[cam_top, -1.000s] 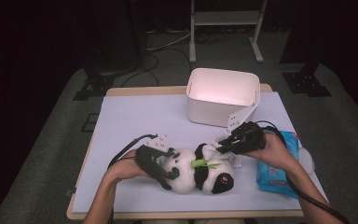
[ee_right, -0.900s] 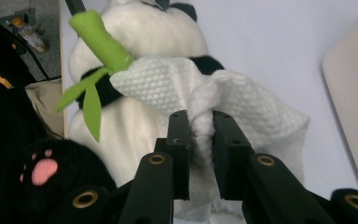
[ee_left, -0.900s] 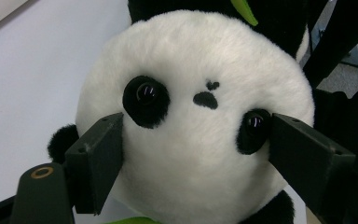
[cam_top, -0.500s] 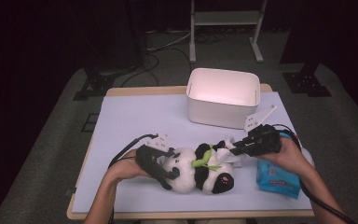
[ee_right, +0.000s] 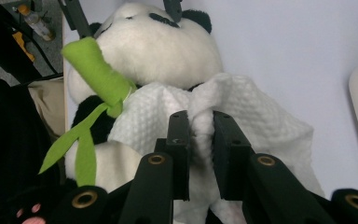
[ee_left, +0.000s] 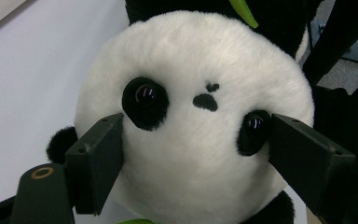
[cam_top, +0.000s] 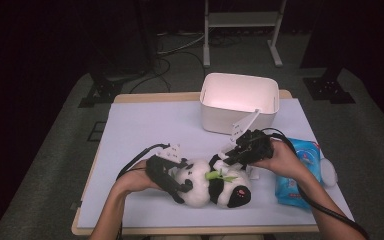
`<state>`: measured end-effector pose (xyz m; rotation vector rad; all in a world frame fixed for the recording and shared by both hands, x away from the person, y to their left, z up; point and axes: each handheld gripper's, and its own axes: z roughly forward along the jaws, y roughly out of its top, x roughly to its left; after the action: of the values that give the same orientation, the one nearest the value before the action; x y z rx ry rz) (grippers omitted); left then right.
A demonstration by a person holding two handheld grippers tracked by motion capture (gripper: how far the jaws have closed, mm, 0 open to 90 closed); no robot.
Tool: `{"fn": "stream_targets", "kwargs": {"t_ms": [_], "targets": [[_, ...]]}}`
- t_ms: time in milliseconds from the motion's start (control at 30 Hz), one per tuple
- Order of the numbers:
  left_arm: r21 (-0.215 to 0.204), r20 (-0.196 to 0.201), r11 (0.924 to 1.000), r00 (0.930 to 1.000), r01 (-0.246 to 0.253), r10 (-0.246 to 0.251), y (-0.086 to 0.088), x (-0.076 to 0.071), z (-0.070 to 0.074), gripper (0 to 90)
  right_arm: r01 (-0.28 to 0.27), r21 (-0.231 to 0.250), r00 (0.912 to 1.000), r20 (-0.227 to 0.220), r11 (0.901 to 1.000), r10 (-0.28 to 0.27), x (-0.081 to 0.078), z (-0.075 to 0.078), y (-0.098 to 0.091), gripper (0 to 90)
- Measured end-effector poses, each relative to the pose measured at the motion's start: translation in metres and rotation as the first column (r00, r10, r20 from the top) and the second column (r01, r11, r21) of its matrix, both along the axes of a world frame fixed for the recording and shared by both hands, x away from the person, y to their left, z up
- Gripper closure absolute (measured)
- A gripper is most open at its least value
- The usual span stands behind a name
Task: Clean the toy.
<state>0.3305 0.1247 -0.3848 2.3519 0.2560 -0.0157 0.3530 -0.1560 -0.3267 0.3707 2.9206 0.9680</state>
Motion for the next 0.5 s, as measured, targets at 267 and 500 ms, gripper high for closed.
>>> {"fn": "stream_targets", "kwargs": {"t_ms": [267, 500], "targets": [[-0.005, 0.002, 1.0, 1.0, -0.009, 0.009, 0.0, 0.0, -0.001, 19.6, 0.029, 0.014, 0.9994, -0.018, 0.9995, -0.029, 0.002, -0.01, -0.003, 77.3], [-0.011, -0.007, 0.9999, 0.9999, -0.011, 0.011, 0.001, 0.001, -0.001, 19.6, 0.016, 0.009, 0.9997, -0.018, 0.9998, -0.016, -0.008, -0.01, -0.013, 74.3]]}}
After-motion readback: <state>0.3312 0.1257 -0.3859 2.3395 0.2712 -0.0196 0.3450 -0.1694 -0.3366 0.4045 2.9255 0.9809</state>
